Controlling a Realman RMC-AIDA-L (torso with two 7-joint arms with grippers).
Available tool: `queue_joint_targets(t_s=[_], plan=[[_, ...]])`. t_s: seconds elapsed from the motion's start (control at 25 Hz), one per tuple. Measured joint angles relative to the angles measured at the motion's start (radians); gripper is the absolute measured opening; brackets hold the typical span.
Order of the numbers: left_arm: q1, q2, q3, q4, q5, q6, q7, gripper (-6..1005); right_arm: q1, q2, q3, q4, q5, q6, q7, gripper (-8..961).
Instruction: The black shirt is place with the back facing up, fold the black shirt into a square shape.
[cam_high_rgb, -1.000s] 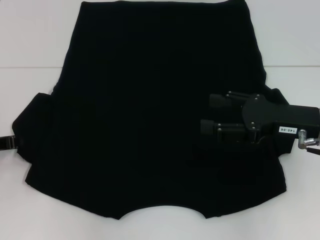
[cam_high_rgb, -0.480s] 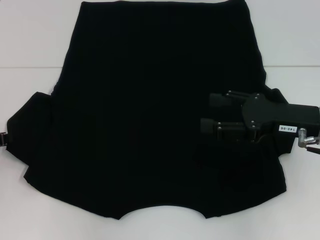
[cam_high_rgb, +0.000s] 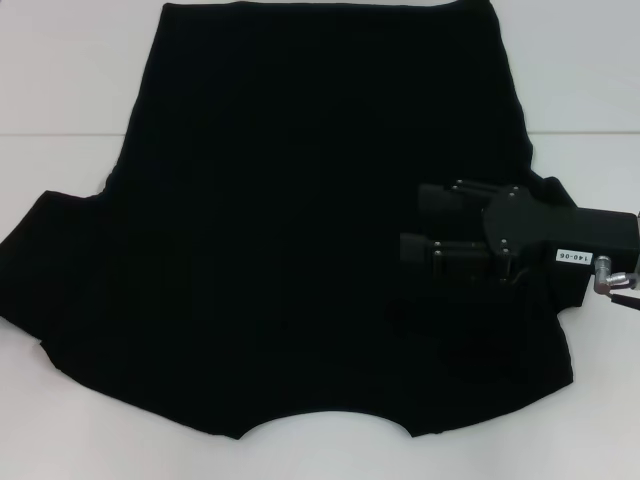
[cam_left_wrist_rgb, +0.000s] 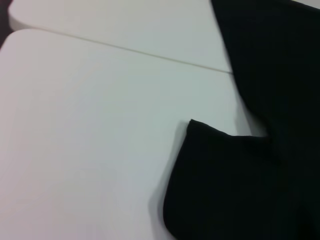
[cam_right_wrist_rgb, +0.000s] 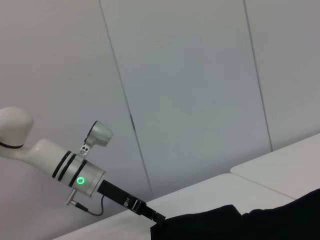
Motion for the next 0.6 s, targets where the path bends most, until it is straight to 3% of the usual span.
queue_joint_targets(t_s=[0.6], plan=[[-0.004,-0.003,-0.016,0.003,-0.009,0.026,0.009,0,-0.005,0.005,-0.002,0.001,0.003,-0.002,-0.003,882]])
